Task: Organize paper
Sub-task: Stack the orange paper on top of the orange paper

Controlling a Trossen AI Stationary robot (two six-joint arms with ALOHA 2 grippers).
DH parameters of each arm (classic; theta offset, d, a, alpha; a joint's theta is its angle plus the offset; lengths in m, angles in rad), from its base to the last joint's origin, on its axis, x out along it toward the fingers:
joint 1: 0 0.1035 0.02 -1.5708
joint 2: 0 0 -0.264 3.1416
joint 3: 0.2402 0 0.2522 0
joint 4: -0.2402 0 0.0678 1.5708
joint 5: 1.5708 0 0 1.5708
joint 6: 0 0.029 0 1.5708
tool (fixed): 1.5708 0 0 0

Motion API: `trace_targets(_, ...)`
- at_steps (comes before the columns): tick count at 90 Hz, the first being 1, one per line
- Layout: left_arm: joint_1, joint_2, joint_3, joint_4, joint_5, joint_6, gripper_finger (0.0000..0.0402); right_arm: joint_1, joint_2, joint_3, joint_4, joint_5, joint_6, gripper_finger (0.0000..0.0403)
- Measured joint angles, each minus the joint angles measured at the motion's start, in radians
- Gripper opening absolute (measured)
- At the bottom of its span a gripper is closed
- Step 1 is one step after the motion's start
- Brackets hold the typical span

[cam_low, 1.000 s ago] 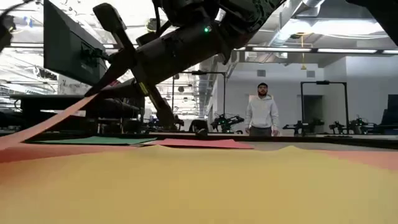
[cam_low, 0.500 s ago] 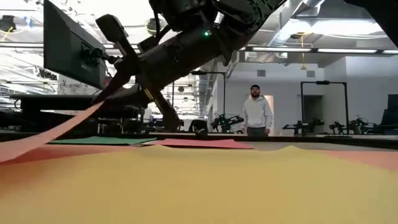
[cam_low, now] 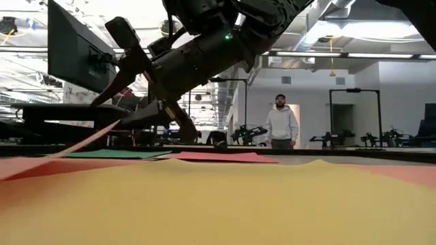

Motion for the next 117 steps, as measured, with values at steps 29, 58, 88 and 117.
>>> trace_targets(29,-0.006,0.000,0.000,0.001,0.000,-0.003,0.0000,-0.001,0.000,0.000,-0.080,-0.050,-0.099,0.0235)
trace_targets(58,-0.006,0.000,0.000,0.002,0.000,0.009,0.0000,-0.008,-0.024,0.000,-0.210,-0.148,-0.257,0.0235)
trace_targets(88,-0.006,0.001,0.065,-0.008,-0.008,0.009,0.0000,0.008,-0.027,0.155,-0.492,-0.148,-0.516,0.0235)
trace_targets(117,-0.004,0.193,0.244,-0.034,0.030,0.098,0.0000,0.046,-0.027,0.200,-0.715,-0.132,-0.727,0.0174)
